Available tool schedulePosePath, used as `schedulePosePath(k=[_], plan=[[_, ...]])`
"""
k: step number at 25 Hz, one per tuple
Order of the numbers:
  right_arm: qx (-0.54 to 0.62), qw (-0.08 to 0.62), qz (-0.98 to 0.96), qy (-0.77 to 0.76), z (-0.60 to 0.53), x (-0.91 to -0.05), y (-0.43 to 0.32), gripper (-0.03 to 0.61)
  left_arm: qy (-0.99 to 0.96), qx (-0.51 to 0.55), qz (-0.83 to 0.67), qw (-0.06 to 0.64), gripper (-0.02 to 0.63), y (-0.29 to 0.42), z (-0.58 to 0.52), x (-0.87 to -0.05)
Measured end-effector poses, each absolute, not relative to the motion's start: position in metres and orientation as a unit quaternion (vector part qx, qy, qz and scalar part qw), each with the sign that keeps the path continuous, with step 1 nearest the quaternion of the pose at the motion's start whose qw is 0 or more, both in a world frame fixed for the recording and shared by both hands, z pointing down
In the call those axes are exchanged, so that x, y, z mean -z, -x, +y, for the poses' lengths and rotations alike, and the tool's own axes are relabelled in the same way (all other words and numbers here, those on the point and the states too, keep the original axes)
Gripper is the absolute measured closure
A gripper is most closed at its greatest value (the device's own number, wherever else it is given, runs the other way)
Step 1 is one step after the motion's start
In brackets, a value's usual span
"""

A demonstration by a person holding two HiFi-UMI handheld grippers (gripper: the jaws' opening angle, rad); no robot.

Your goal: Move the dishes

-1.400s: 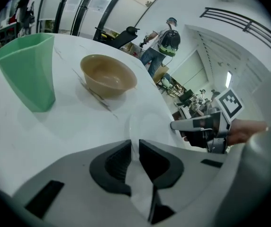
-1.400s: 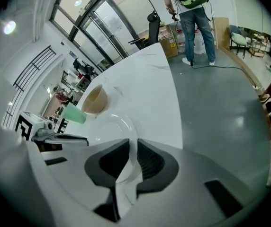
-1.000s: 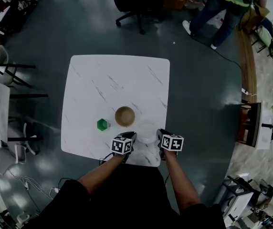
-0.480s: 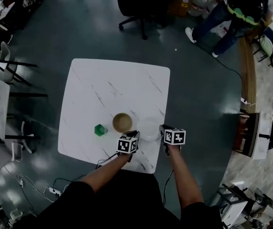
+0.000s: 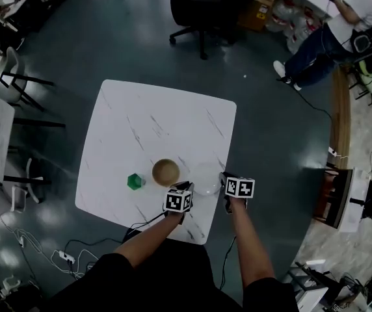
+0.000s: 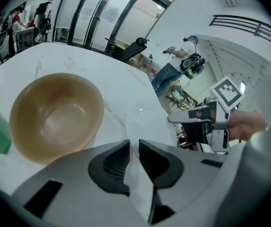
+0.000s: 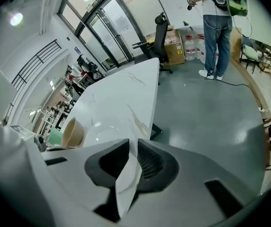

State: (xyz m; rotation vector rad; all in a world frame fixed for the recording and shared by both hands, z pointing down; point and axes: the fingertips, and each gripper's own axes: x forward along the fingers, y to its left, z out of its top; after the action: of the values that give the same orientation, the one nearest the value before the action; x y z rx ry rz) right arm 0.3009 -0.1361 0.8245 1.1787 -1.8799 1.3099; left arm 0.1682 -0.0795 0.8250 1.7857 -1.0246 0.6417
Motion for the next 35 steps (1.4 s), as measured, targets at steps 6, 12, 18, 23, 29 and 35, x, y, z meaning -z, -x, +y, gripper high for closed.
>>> schedulePosePath(k=[6, 12, 18, 23, 29, 35], plan=[[-0.486, 0.264, -0.698, -0.455, -0.148, -0.828, -0.302, 0.512, -0.725, -0.253, -0.426, 0.479, 0.552, -0.17, -0.084, -0.83], [-0.471, 0.264, -0.704, -0.461, -0.152, -0.825, -0.302, 0.512, -0.73, -0.236, -0.432, 0.474, 0.549, -0.171, -0.089, -0.827], [-0.439, 0.257, -0.712, -0.484, -0.154, -0.81, -0.311, 0.466, -0.731, -0.231, -0.436, 0.471, 0.546, -0.167, -0.08, -0.823], [-0.443, 0.209, -0.721, -0.49, -0.145, -0.789, -0.309, 0.466, -0.744, -0.235, -0.418, 0.465, 0.546, -0.171, -0.063, -0.814], [-0.415, 0.154, -0.714, -0.543, -0.106, -0.738, -0.301, 0.523, -0.792, -0.225, -0.378, 0.423, 0.546, -0.166, -0.046, -0.768], [-0.427, 0.06, -0.693, -0.578, -0.042, -0.677, -0.247, 0.558, -0.861, -0.168, -0.361, 0.317, 0.595, -0.135, -0.013, -0.688]])
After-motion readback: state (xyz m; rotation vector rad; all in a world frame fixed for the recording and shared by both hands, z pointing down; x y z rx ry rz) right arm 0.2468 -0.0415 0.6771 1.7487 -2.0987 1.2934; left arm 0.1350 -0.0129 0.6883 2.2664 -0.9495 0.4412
